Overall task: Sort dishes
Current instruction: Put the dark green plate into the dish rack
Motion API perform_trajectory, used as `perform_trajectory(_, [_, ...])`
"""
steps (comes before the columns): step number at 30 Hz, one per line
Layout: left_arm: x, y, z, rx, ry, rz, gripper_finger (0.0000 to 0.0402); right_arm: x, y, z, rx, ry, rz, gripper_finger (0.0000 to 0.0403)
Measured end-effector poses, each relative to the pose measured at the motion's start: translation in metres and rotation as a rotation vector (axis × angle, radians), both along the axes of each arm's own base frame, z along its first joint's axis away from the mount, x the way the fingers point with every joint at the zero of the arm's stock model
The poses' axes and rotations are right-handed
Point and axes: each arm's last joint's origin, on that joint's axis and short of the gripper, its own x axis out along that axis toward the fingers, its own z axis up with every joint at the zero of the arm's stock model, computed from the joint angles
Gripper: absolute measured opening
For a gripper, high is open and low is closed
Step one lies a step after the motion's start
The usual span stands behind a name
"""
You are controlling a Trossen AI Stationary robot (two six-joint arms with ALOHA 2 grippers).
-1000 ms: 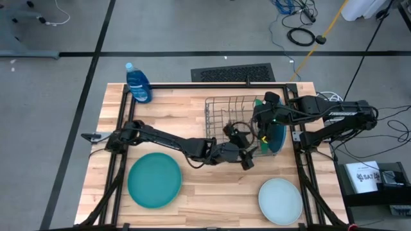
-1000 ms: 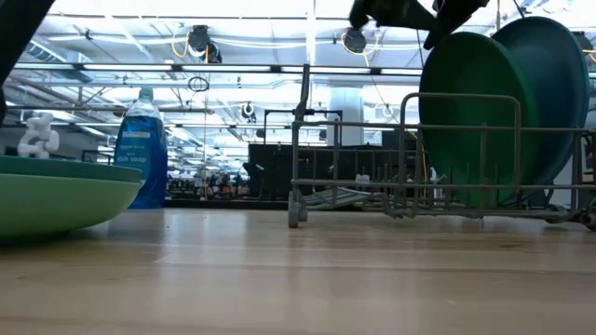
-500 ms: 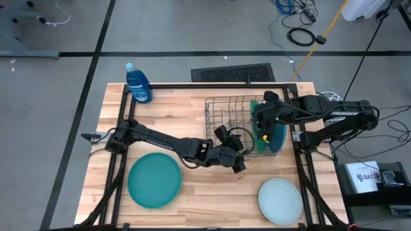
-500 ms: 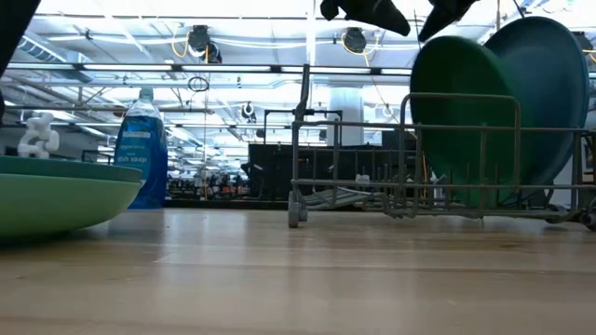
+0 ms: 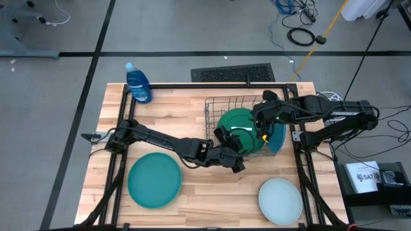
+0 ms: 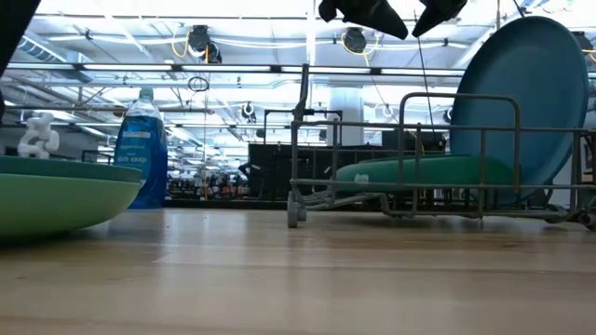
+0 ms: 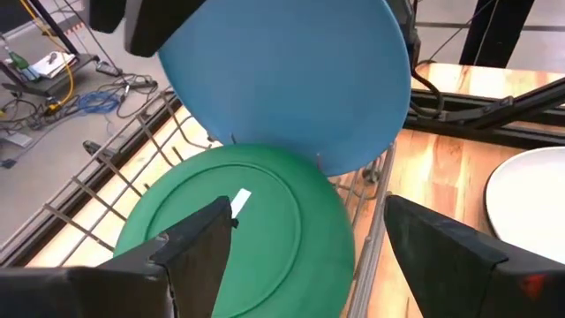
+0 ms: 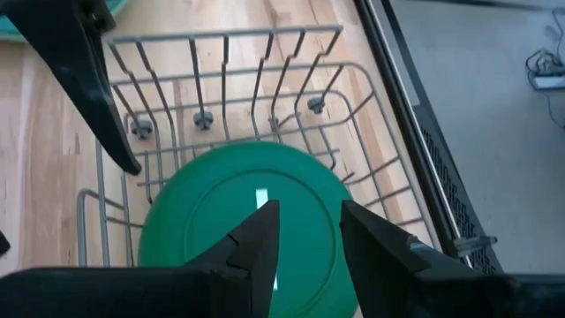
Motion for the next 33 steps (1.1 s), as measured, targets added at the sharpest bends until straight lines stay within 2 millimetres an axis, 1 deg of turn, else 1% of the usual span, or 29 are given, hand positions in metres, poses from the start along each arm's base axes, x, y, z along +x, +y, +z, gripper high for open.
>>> perform_trajectory(2, [-0.002, 0.000, 0.002, 0.013, 0.005, 0.003, 0.0292, 0.000, 0.001, 0.002, -0.009, -0.019, 0.016, 0.0116])
perform_trajectory(4, [-0.007, 0.000, 0.008, 0.037, 0.017, 0.010, 0.0292, -0.001, 0.003, 0.006, -0.020, -0.052, 0.037, 0.0116])
perform_trajectory(8, [-0.032, 0.001, 0.036, 0.104, 0.030, 0.082, 0.0291, -0.008, 0.007, 0.014, -0.015, -0.106, 0.061, 0.0116])
perform_trajectory(10, [-0.045, 0.003, 0.049, 0.136, 0.044, 0.116, 0.0285, -0.015, 0.008, 0.014, 0.016, -0.090, 0.060, 0.0116])
perform_trajectory(12, [-0.058, 0.003, 0.060, 0.160, 0.054, 0.133, 0.0275, -0.021, 0.008, 0.010, 0.058, -0.037, 0.042, 0.0116])
perform_trajectory(15, [-0.070, 0.005, 0.067, 0.163, 0.049, 0.135, 0.0256, -0.026, 0.008, 0.004, 0.087, 0.032, 0.007, 0.0116])
perform_trajectory(16, [-0.073, 0.006, 0.065, 0.161, 0.052, 0.132, 0.0249, -0.027, 0.008, 0.004, 0.092, 0.037, 0.000, 0.0116])
perform_trajectory(18, [-0.071, 0.008, 0.058, 0.145, 0.063, 0.114, 0.0234, -0.026, 0.008, 0.005, 0.098, 0.023, -0.005, 0.0116])
perform_trajectory(21, [-0.065, 0.014, 0.039, 0.099, 0.083, 0.067, 0.0209, -0.024, 0.008, 0.006, 0.103, -0.005, -0.003, 0.0116])
perform_trajectory(23, [-0.059, 0.019, 0.027, 0.049, 0.063, 0.025, 0.0190, -0.021, 0.008, 0.006, 0.113, -0.011, -0.006, 0.0116])
perform_trajectory(26, [-0.054, 0.027, 0.014, -0.012, 0.047, -0.030, 0.0160, -0.014, 0.010, 0.001, 0.144, 0.009, -0.009, 0.0116])
perform_trajectory(30, [-0.046, 0.040, 0.016, -0.097, -0.013, -0.114, 0.0118, -0.003, 0.011, -0.007, 0.156, 0.049, -0.028, 0.0116])
perform_trajectory(33, [-0.045, 0.048, 0.018, -0.093, -0.021, -0.127, 0.0090, 0.007, 0.011, -0.014, 0.156, 0.085, -0.036, 0.0116])
